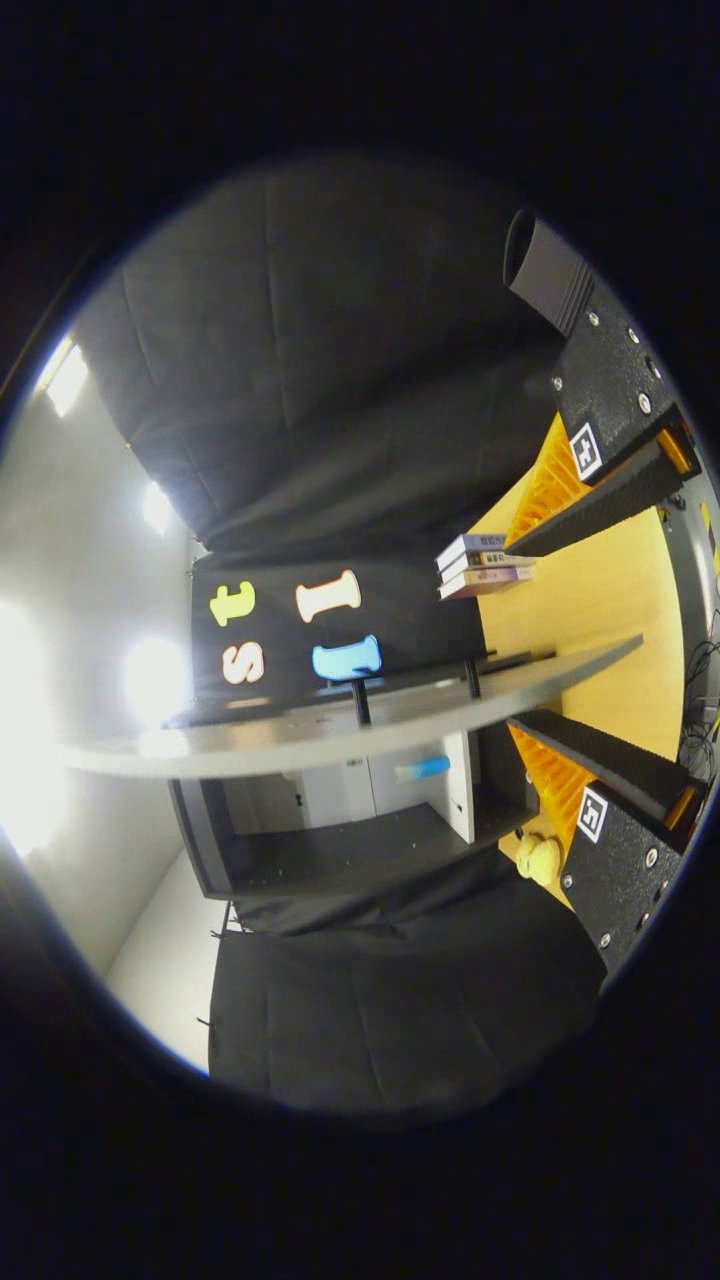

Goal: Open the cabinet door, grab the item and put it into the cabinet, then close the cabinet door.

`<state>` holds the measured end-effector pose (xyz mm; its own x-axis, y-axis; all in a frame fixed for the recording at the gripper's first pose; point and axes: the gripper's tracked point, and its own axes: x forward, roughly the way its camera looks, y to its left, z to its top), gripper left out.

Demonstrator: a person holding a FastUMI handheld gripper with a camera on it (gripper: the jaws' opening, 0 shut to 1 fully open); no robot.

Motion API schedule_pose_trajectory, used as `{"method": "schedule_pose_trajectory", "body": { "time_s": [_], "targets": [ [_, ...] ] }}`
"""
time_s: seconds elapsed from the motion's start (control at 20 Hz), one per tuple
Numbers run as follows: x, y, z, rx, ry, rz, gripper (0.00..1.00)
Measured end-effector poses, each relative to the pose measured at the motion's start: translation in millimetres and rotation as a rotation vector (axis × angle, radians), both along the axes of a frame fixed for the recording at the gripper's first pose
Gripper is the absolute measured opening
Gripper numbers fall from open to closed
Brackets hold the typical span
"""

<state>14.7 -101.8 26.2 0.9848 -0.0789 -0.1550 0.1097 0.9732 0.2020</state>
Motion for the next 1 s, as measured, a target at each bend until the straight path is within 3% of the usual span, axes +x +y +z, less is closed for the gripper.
{"method": "schedule_pose_trajectory", "body": {
  "time_s": [0.2, 0.45, 0.8, 1.0],
  "targets": [
    [29.0, -36.1, 0.7, 0.013, -0.027, 0.003, 0.95],
    [71.8, -20.4, 4.0, -0.016, -0.046, 0.103, 0.95],
    [72.4, -1.3, 7.4, -0.067, -0.069, 0.078, 0.82],
    [66.9, 25.0, 7.4, -0.069, -0.080, 0.044, 0.82]
  ]
}}
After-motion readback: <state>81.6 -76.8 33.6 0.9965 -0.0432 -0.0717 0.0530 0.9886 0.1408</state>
